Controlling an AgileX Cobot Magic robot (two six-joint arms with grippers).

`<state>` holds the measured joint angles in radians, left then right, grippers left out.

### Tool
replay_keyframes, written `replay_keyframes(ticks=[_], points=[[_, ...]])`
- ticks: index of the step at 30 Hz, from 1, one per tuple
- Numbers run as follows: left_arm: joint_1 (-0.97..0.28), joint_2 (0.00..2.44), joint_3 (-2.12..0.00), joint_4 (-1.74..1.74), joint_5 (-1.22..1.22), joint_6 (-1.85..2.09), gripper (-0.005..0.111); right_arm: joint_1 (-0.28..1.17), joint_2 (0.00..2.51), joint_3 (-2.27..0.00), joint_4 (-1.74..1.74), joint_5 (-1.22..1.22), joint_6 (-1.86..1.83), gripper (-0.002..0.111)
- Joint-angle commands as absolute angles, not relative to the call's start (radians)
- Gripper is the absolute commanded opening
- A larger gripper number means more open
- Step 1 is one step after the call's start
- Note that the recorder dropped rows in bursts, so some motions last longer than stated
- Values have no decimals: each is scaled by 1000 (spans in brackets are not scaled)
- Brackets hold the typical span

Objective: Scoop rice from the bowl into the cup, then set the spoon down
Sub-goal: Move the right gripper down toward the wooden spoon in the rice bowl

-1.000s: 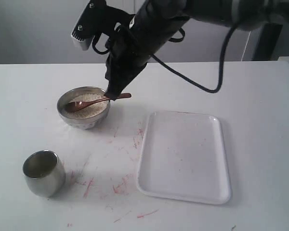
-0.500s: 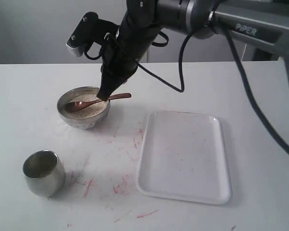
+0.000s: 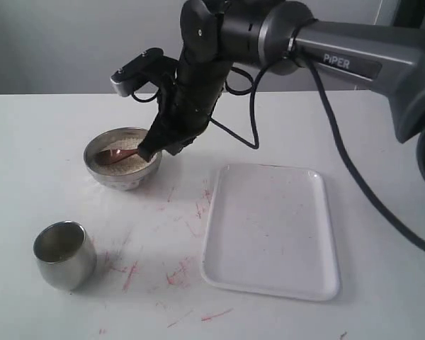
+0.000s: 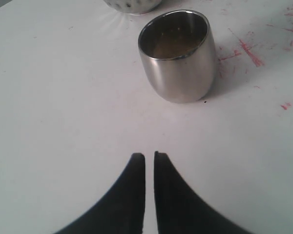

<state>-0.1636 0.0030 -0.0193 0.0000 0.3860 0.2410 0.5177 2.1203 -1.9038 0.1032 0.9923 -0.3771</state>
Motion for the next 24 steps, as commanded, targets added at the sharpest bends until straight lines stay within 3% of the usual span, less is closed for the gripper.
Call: replay_keyframes(ticks=[1,14,24], points=[[-166,0,-10,0,419,235,14,517,2078,-1910,114,998,-359,0],[-166,0,-10,0,419,235,14,517,2065,-1904,130,981,-401,0],[-166,0,-10,0,419,235,14,517,2072,-1904,26,939,-801,0]])
